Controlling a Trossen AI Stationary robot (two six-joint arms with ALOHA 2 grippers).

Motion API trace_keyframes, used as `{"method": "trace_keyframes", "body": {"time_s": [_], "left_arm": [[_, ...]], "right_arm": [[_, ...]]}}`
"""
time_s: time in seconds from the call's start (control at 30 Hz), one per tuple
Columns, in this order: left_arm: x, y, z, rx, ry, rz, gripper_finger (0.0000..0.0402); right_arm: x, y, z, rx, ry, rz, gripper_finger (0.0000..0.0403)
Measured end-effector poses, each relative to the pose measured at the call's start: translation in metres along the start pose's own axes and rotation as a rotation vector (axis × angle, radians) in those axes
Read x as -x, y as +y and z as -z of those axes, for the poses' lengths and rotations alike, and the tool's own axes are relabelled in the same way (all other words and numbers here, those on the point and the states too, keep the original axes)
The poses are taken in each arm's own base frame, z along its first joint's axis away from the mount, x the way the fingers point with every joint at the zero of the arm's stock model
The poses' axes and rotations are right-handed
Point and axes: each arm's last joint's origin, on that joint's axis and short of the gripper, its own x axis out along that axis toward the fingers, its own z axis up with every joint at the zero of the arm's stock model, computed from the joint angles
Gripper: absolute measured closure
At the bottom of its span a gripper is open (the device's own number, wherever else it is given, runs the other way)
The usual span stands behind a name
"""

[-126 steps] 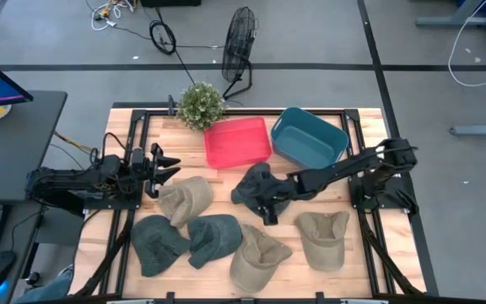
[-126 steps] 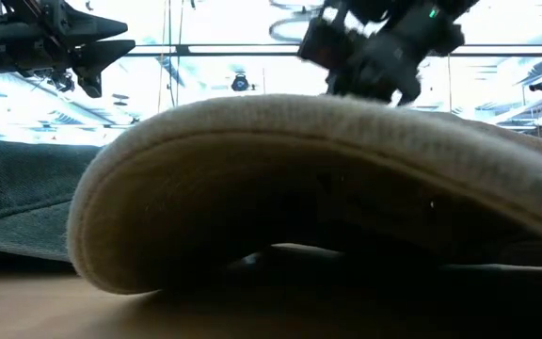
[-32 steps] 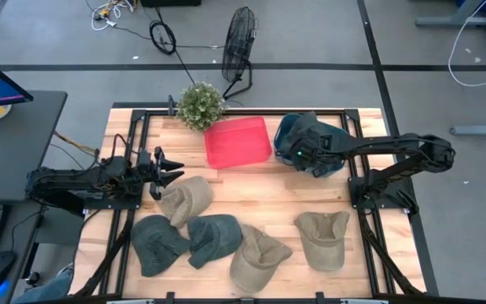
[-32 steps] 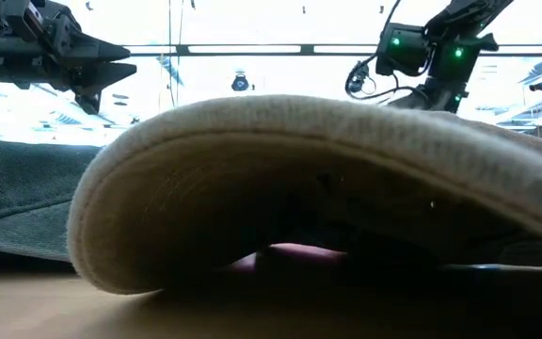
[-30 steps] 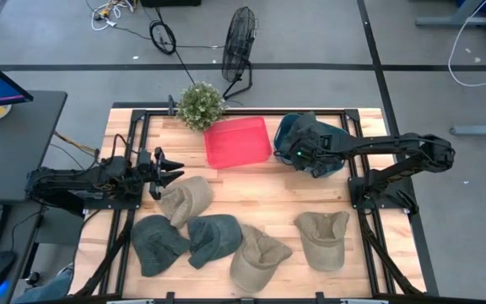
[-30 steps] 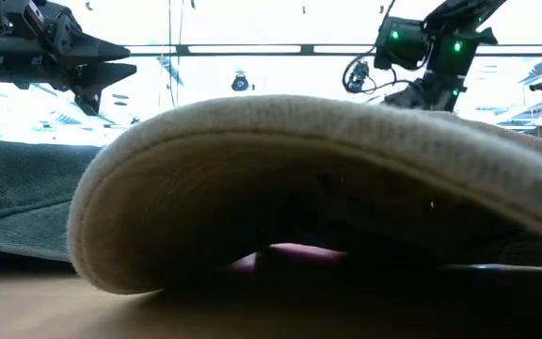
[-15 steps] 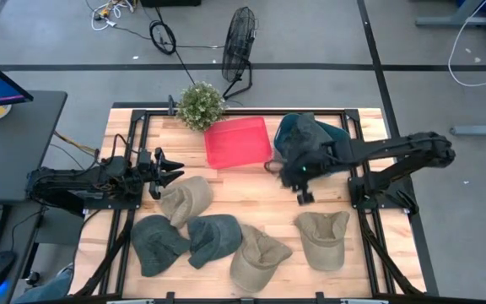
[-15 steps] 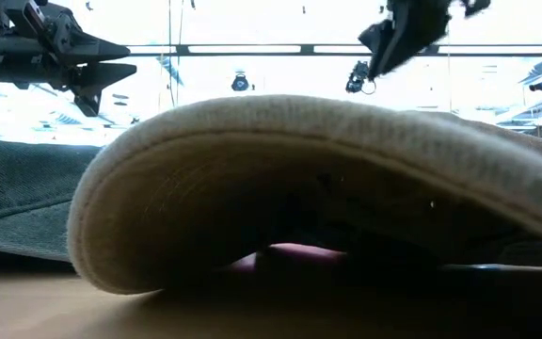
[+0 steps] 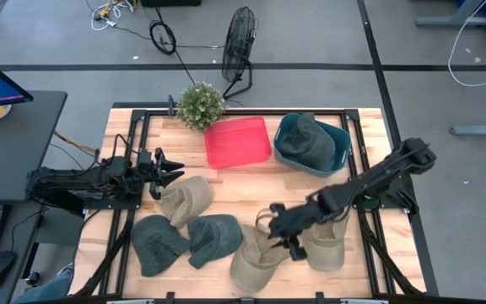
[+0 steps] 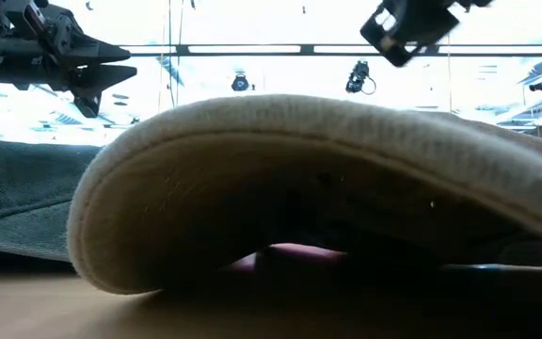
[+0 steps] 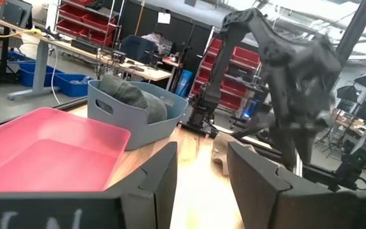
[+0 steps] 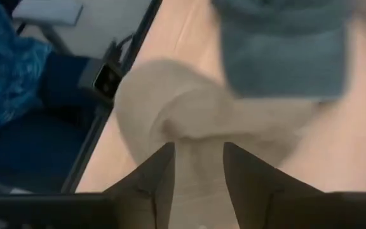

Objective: Pick & Place hat
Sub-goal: Put the right brown cap into the red bin

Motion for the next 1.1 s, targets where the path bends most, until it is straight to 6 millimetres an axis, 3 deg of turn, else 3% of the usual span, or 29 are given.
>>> {"method": "trace_keyframes", "body": {"time_s": [0.13, 0.33, 0.47, 0.7, 0.83, 1.03, 1.1], "left_arm": [[0.000, 0.000, 0.000, 0.000, 0.003, -0.001, 0.0260], [0.000, 0.000, 0.001, 0.004, 0.007, -0.002, 0.0260], [0.000, 0.001, 0.002, 0.032, 0.021, -0.008, 0.0260], [0.000, 0.001, 0.003, 0.075, 0.028, -0.010, 0.0259], [0.000, 0.001, 0.003, 0.075, 0.032, -0.012, 0.0260], [0.000, 0.001, 0.003, 0.074, 0.033, -0.012, 0.0260], [0.000, 0.001, 0.003, 0.074, 0.033, -0.012, 0.0259]], "right_arm": [[-0.031, 0.008, 0.014, -0.036, 0.079, -0.007, 0.0252], [-0.061, 0.012, 0.026, -0.134, 0.112, -0.008, 0.0210], [-0.075, 0.023, 0.028, -0.098, 0.078, -0.052, 0.0182], [-0.086, 0.024, 0.040, -0.036, 0.095, 0.094, 0.0175], [-0.086, 0.027, 0.041, 0.043, 0.105, 0.071, 0.0221], [-0.085, 0.025, 0.035, 0.079, 0.108, 0.000, 0.0380], [-0.079, 0.025, 0.029, 0.078, 0.105, -0.014, 0.0388]]}}
